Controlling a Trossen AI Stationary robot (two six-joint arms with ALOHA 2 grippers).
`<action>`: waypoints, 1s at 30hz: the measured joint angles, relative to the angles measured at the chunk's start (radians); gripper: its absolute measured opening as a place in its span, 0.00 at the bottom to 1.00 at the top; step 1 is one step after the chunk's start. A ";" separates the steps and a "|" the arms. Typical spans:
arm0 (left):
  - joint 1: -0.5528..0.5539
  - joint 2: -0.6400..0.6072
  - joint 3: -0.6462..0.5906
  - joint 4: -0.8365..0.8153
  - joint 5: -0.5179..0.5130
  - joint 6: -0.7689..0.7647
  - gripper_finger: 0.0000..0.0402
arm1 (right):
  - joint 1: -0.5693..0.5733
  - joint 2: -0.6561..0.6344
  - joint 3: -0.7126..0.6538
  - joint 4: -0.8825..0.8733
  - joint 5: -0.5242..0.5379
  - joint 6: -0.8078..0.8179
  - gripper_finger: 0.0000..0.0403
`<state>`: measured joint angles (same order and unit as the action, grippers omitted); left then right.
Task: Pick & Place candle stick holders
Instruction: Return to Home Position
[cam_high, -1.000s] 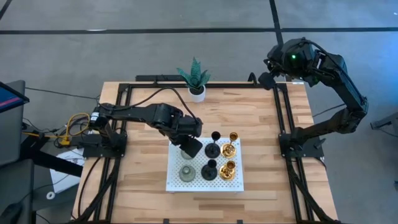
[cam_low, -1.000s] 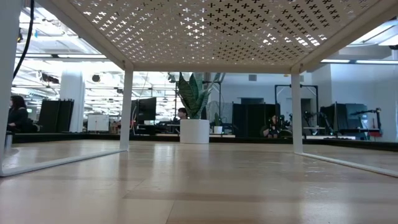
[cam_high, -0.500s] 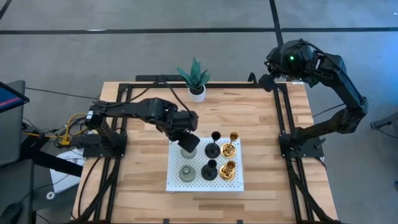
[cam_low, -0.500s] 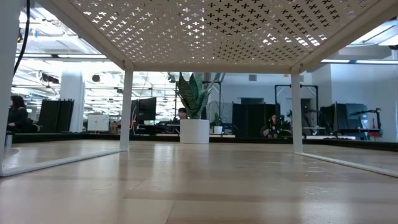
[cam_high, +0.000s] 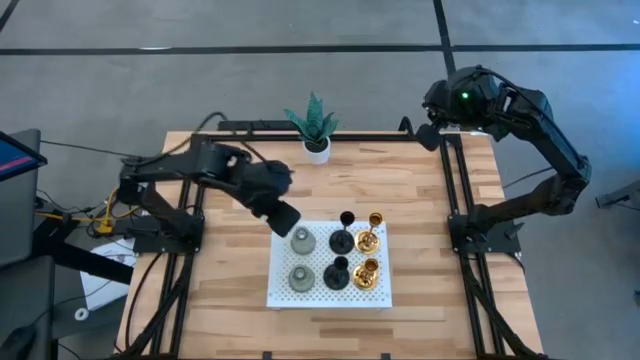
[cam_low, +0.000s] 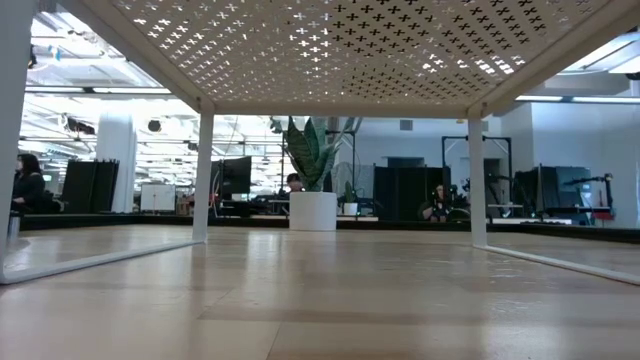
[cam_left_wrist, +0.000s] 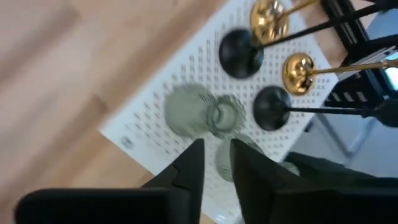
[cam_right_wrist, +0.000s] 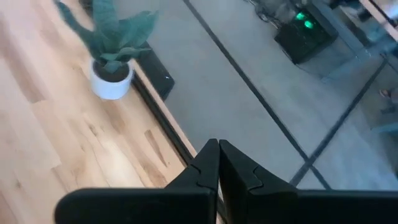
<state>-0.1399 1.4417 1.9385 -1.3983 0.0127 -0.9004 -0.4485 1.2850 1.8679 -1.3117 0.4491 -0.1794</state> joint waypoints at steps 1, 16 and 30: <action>-0.004 -0.015 0.000 0.000 -0.031 0.037 0.17 | -0.002 -0.007 0.000 0.000 -0.039 -0.016 0.00; -0.105 -0.220 -0.033 0.122 -0.462 0.770 0.01 | -0.078 -0.155 -0.087 0.089 -0.680 -0.163 0.00; -0.097 -0.698 -0.659 0.756 -0.274 1.077 0.01 | -0.111 -0.665 -0.712 0.621 -0.817 0.028 0.00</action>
<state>-0.2371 0.7439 1.2800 -0.6423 -0.2611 0.1769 -0.5594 0.6198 1.1563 -0.6906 -0.3676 -0.1510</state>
